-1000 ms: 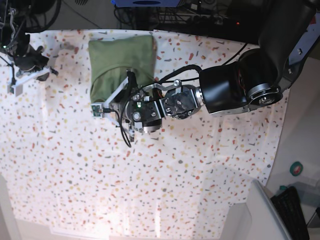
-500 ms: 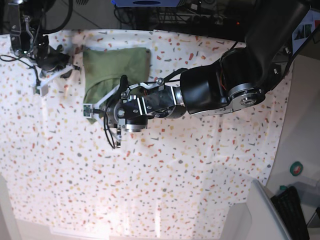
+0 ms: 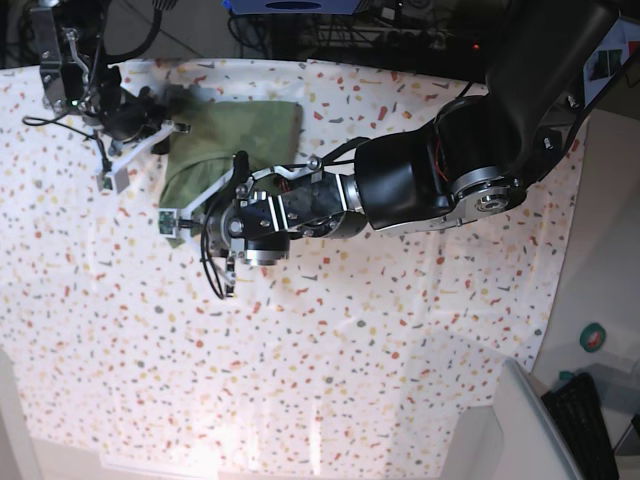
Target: Layout the t-shirt on the table in an organized manner, then fold the t-shirt properly
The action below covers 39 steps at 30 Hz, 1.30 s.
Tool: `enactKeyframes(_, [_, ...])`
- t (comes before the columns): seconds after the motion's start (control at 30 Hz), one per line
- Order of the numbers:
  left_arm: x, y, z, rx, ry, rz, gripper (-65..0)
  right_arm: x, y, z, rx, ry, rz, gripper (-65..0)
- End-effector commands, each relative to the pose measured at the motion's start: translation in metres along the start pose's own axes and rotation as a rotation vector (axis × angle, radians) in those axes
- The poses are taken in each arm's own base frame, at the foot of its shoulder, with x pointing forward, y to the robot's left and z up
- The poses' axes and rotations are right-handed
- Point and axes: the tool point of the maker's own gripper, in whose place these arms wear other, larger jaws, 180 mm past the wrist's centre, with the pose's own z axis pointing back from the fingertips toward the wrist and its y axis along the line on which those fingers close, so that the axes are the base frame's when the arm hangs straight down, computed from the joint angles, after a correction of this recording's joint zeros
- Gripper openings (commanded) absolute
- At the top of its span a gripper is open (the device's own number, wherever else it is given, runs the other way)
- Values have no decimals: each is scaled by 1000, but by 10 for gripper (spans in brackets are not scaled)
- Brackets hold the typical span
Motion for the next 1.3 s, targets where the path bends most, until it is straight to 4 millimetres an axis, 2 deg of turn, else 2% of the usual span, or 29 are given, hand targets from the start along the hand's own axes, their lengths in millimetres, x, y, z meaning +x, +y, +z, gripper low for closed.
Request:
enactKeyframes(0.0, [15, 16, 6, 34, -31, -15, -650, -17, 2, 0, 5, 67, -6, -650])
enactKeyframes(0.13, [19, 18, 8, 36, -42, -12, -635, -18, 1, -1, 3, 71, -8, -650])
enactKeyframes(0.3, [10, 27, 12, 53, 25, -19, -485, -18, -1, -1, 1, 71, -6, -650])
enactKeyframes(0.37, [16, 27, 16, 56, 18, -31, -449, -18, -1, -1, 0, 72, -7, -650])
enactKeyframes(0.6, [27, 32, 22, 68, -9, -46, -433, -18, 0, -1, 1, 73, -6, -650])
enactKeyframes(0.7, [22, 35, 24, 74, 29, -48, -429, -18, 0, -1, 1, 73, -6, -650])
enactKeyframes(0.77, [16, 38, 26, 81, 70, -51, -400, -19, -1, -1, 1, 75, -6, -650])
enactKeyframes(0.87, [25, 37, 31, 83, 50, -66, -349, -20, 1, -1, 3, 77, -4, -650])
enactKeyframes(0.93, [31, 42, 36, 94, 30, -50, -327, -20, 1, -1, 4, 78, -3, -650])
enactKeyframes(1.0, [35, 53, 44, 110, 22, 2, -319, -20, 1, -1, 4, 78, -3, -650])
enactKeyframes(1.1, [50, 65, 61, 114, -37, 25, -326, -19, -1, -1, 0, 74, -7, -650])
enactKeyframes(1.17, [48, 76, 78, 115, -51, 27, -331, -19, -3, 0, -5, 74, -6, -650])
enactKeyframes(1.23, [47, 83, 94, 134, -89, 76, -387, -18, -9, 4, -15, 64, -16, -650])
enactKeyframes(1.27, [45, 88, 104, 156, -113, 113, -451, -13, -15, 8, -29, 44, -31, -650])
